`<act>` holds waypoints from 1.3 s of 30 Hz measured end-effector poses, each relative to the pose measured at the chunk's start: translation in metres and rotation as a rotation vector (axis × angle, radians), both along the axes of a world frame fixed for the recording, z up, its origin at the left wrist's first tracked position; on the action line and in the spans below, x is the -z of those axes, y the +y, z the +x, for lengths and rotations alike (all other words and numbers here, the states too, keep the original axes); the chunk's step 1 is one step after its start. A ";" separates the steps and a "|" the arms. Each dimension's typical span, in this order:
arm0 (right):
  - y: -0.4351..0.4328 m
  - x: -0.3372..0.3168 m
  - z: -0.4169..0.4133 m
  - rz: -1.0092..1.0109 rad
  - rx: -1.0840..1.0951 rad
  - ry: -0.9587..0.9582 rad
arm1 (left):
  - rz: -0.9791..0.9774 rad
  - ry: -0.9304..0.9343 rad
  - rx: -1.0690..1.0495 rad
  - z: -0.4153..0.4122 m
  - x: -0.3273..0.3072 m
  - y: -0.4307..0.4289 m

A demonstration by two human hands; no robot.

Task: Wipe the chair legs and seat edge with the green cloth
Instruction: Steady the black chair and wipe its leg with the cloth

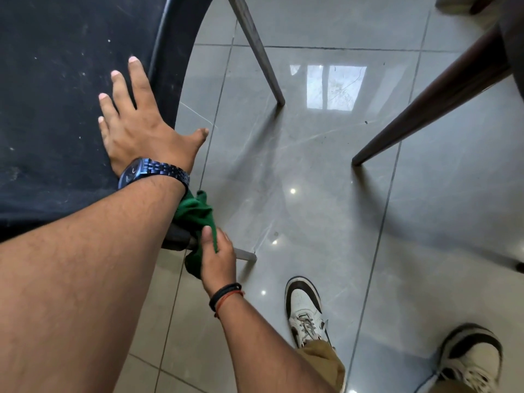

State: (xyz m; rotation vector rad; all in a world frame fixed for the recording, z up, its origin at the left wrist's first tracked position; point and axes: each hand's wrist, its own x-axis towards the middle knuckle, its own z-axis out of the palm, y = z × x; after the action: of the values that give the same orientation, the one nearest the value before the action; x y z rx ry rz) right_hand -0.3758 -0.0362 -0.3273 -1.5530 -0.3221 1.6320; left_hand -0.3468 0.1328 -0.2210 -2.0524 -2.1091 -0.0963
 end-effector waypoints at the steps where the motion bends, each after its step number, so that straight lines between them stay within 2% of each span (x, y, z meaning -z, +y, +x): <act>1: -0.001 0.010 0.003 -0.072 -0.035 0.014 | -0.003 0.000 0.004 0.000 0.000 0.000; 4: 0.011 0.028 0.012 -0.267 -0.179 0.035 | -0.005 -0.004 0.011 0.001 0.001 0.000; 8: 0.014 -0.001 -0.001 -0.029 -0.020 0.053 | 0.013 -0.013 0.009 -0.002 0.002 0.000; 10: 0.003 -0.004 -0.001 -0.005 -0.033 0.063 | 0.007 -0.011 0.006 -0.001 0.001 0.000; 14: 0.017 0.024 0.018 -0.249 -0.235 0.028 | -0.005 -0.020 -0.001 0.000 0.001 -0.001; 16: 0.022 0.019 0.015 -0.167 -0.199 0.001 | 0.004 -0.019 0.001 0.000 0.002 -0.002; 18: 0.013 0.003 0.004 -0.010 -0.043 0.034 | 0.013 -0.015 -0.001 -0.001 0.003 -0.002; 20: 0.000 0.000 -0.003 0.021 0.008 0.074 | 0.010 -0.014 -0.007 -0.002 0.002 0.000; 25: 0.016 0.025 0.014 -0.317 -0.238 0.026 | -0.004 -0.021 -0.003 -0.001 0.002 0.000; 26: 0.021 0.023 0.014 -0.298 -0.251 0.018 | 0.003 -0.022 0.000 -0.001 0.003 -0.001; 29: 0.018 0.002 0.006 -0.051 -0.111 0.055 | 0.029 -0.016 0.003 -0.004 0.006 -0.002; 31: 0.008 0.004 0.001 0.014 -0.106 0.066 | 0.033 -0.013 0.003 -0.007 0.006 0.001; 33: 0.006 0.014 0.004 -0.064 -0.160 0.052 | 0.026 -0.010 0.005 -0.009 0.005 0.003; 36: 0.013 0.029 0.007 -0.285 -0.252 -0.021 | 0.013 -0.024 0.016 -0.008 0.005 0.001; 39: 0.020 0.023 0.006 -0.331 -0.259 -0.015 | 0.014 -0.012 0.015 -0.007 0.005 0.001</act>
State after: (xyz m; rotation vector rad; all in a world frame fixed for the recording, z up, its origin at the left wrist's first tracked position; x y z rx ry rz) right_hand -0.3697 -0.0160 -0.3498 -1.8298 -0.2801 1.9509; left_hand -0.3539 0.1334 -0.2261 -2.0651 -2.0942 -0.1259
